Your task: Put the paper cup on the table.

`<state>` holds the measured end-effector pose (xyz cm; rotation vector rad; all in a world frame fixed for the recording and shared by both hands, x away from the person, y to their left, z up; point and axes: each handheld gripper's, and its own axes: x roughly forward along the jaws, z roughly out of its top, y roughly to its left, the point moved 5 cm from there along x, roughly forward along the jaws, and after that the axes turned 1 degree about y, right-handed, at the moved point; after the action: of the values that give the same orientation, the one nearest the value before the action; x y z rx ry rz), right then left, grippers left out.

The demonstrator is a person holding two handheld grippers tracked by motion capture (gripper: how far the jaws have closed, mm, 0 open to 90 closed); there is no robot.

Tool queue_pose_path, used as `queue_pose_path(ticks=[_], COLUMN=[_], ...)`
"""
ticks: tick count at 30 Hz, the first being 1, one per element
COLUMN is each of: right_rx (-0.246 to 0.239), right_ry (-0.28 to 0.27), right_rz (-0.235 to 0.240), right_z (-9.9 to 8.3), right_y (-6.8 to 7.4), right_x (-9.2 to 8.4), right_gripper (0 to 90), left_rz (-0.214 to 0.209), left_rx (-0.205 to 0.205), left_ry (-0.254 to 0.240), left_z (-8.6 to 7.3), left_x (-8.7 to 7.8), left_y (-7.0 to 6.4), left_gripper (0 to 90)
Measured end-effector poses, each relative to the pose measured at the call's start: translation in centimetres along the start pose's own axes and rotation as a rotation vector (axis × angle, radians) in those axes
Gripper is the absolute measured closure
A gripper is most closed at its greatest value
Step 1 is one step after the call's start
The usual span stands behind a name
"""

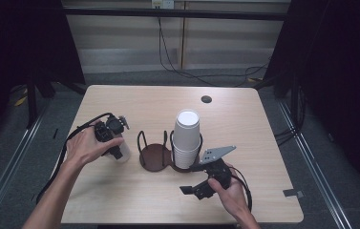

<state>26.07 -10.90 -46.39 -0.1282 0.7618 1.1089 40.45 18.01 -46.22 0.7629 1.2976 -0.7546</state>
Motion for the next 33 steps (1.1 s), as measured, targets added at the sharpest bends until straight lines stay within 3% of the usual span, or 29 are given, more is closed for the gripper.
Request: queue_pose_path(ticks=[3, 7, 10, 12, 17, 22, 33], right_rx=[0.001, -0.001, -0.002, -0.001, -0.004, -0.005, -0.006], right_ry=[0.001, -0.001, 0.0, 0.007, 0.007, 0.01, 0.006], right_rz=[-0.002, -0.002, -0.002, -0.002, 0.004, 0.004, 0.003], right_z=[0.0, 0.0, 0.0, 0.0, 0.0, 0.0, 0.0], right_y=[0.0, 0.0, 0.0, 0.0, 0.1, 0.1, 0.2], right_x=[0.0, 0.0, 0.1, 0.2, 0.3, 0.3, 0.1], right_gripper=[14.1, 14.1, 14.1, 14.1, 14.1, 14.1, 14.1], left_rz=[0.012, -0.012, -0.027, -0.037, -0.063, -0.065, -0.059], left_rx=[-0.001, -0.013, -0.021, -0.037, -0.026, -0.013, -0.002], left_ry=[-0.022, -0.067, -0.07, -0.069, -0.097, -0.098, -0.075], left_z=[-0.3, -1.0, -1.4, -1.5, -0.9, -0.4, -0.5], left_x=[0.5, 0.7, 0.7, 0.7, -0.2, -0.4, 0.6], left_y=[0.1, 0.4, 0.7, 0.8, 0.7, 0.3, 0.1], left_gripper=[6.1, 4.4, 3.8, 4.0, 11.1, 10.7, 8.4])
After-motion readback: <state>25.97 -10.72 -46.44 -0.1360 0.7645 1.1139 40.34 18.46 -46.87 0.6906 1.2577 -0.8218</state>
